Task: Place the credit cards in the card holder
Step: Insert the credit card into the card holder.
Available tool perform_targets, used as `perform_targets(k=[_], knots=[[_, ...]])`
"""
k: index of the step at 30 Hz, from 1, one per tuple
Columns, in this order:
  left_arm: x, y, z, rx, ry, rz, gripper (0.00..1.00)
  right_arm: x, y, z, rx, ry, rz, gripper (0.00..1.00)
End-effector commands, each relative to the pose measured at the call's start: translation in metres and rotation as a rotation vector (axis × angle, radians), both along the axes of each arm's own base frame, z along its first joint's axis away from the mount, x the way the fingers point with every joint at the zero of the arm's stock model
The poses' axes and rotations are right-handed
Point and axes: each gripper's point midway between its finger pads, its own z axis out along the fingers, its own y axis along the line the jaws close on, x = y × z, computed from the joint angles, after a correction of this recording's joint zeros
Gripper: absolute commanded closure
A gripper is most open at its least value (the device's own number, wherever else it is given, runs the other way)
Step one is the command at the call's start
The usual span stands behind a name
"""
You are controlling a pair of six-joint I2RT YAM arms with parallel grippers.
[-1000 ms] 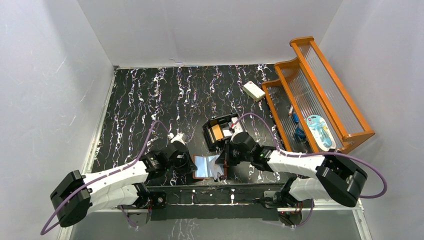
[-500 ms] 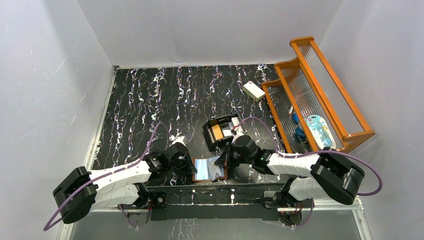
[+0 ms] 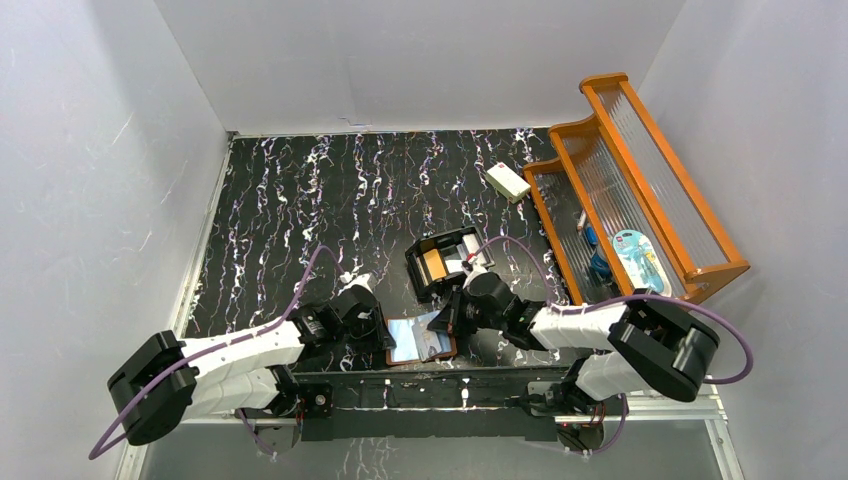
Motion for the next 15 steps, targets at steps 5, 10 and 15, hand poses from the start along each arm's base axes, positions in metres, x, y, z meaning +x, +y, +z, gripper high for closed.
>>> perform_targets(k=[5,10,15], knots=[[-0.0056,0.0006,-0.0033,0.005,0.018,-0.026,0.82,0.0057,0.01,0.0055,0.041,-0.03,0.002,1.0],[-0.0044,-0.0004,0.0003,-0.011,0.002,-0.029,0.72,0.0082,0.0078,0.0033,0.032,-0.042,-0.011,1.0],[-0.0041,0.0001,0.0051,-0.033,-0.016,-0.025,0.7,0.0102,0.0101,0.0022,0.029,-0.045,-0.011,1.0]])
